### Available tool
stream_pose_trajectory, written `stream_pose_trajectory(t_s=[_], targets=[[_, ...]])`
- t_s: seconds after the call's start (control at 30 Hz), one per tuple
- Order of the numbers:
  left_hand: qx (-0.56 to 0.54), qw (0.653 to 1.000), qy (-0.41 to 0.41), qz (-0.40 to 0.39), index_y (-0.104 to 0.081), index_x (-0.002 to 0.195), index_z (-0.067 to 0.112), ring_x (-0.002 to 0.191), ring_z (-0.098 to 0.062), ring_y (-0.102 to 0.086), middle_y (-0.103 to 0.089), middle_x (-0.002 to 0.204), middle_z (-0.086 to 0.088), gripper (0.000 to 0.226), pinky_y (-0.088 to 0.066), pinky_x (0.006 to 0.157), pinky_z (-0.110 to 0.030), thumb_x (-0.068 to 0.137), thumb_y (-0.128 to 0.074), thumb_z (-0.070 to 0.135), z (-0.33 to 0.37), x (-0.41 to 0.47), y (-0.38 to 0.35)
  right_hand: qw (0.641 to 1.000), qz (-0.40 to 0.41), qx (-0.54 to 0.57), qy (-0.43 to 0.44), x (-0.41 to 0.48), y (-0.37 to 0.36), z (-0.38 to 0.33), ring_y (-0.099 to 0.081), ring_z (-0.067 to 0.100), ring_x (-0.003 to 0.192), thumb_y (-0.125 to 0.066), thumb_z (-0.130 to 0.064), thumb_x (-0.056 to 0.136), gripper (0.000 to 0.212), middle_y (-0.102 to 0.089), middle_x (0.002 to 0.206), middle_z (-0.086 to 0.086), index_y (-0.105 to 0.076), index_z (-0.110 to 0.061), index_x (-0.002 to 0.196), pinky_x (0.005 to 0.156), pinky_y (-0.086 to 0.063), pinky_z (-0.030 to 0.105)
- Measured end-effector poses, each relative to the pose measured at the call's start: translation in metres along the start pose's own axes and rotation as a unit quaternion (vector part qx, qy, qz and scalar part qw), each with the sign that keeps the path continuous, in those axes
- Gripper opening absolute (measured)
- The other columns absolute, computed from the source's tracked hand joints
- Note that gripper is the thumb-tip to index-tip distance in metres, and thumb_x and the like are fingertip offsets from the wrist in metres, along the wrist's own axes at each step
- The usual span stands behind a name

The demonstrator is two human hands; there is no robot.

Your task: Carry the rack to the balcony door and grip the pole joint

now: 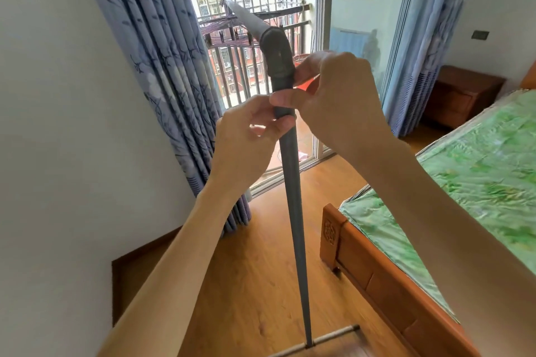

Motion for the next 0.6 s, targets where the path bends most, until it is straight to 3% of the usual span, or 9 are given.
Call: stream_pose_trajectory(t_s=[0.13, 0.27, 0.43, 0.6], targets=[[0.018, 1.000, -0.012, 0.008, -0.071, 0.102, 0.022, 0.090, -0.003, -0.067, -0.073, 0.089, 0.011, 0.017, -0.051, 0.084, -0.022, 0.086, -0.070, 0.020, 0.004, 0.013, 0.005, 1.000, 0.013, 0.006, 0.006, 0.012, 0.002, -0.004, -0.059, 0.001, 0.068, -0.077, -0.046, 0.076, 0.028, -0.060, 0.076, -0.017, -0.072, -0.023, 0.092, 0.071, -0.047, 0.022], [0.012, 1.000, -0.008, -0.002, -0.071, 0.103, 0.019, 0.090, -0.004, -0.067, -0.073, 0.090, 0.007, 0.017, -0.052, 0.082, -0.021, 0.086, -0.070, 0.020, 0.000, 0.016, 0.008, 1.000, -0.004, 0.002, 0.008, 0.015, -0.002, -0.008, -0.062, 0.005, 0.073, -0.077, -0.045, 0.077, 0.029, -0.065, 0.081, -0.014, -0.073, -0.022, 0.094, 0.076, -0.049, 0.024], [0.006, 1.000, -0.016, -0.023, -0.071, 0.101, 0.017, 0.086, -0.004, -0.066, -0.071, 0.085, 0.009, 0.017, -0.045, 0.071, -0.004, 0.084, -0.072, 0.018, 0.001, 0.002, 0.003, 0.999, -0.032, 0.009, 0.009, 0.001, 0.003, -0.006, -0.063, 0.006, 0.074, -0.080, -0.046, 0.074, 0.029, -0.064, 0.075, -0.018, -0.075, -0.024, 0.092, 0.080, -0.053, 0.032], [0.022, 0.999, -0.030, -0.027, -0.070, 0.100, 0.016, 0.087, -0.005, -0.067, -0.071, 0.085, 0.009, 0.016, -0.047, 0.074, -0.005, 0.084, -0.071, 0.017, 0.014, -0.019, -0.007, 0.999, -0.026, 0.000, 0.019, -0.019, 0.013, -0.001, -0.060, 0.004, 0.072, -0.078, -0.045, 0.076, 0.031, -0.068, 0.089, -0.010, -0.075, -0.022, 0.096, 0.077, -0.049, 0.028]])
Point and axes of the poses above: each hand's wrist, its own x-axis towards the middle knuckle, its own y-axis out of the back of the hand, z = x × y, the point moved 9 cm from there along x, towards the middle knuckle
